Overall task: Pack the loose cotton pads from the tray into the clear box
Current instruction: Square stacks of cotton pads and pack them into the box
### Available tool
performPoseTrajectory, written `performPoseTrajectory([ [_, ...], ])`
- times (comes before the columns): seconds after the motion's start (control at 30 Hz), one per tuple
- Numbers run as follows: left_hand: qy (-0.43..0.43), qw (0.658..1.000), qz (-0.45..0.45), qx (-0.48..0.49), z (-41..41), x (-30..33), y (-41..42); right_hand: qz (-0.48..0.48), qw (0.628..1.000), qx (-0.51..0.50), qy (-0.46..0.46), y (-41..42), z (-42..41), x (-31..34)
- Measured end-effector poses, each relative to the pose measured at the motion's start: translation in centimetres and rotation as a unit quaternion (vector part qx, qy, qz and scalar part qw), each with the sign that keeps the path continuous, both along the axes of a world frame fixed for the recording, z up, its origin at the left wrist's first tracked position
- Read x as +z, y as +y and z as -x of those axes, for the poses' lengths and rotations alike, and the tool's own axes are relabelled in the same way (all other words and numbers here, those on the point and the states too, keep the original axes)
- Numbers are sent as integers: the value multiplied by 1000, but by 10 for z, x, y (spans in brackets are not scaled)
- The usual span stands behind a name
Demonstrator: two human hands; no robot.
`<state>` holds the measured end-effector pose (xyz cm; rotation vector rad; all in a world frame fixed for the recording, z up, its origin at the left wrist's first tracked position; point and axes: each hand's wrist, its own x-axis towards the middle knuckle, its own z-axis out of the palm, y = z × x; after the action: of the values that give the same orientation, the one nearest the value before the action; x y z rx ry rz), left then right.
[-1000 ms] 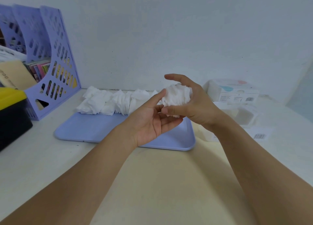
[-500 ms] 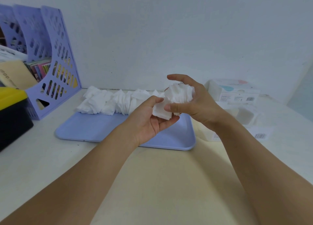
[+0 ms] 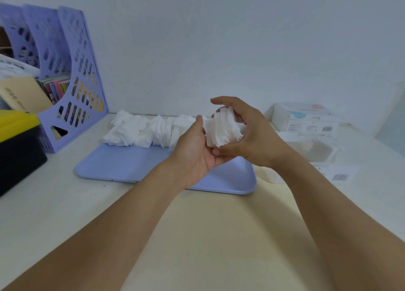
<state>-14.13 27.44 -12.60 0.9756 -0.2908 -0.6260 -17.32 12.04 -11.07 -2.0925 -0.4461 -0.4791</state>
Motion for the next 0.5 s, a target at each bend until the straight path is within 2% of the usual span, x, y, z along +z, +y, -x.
performPoseTrajectory([
  [0.3, 3, 1000, 2, -7, 0, 0, 2, 22, 1000, 19, -7, 4, 4, 3],
  [0.5, -37, 999, -18, -27, -1, 0, 2, 22, 1000, 19, 2, 1, 0, -1],
])
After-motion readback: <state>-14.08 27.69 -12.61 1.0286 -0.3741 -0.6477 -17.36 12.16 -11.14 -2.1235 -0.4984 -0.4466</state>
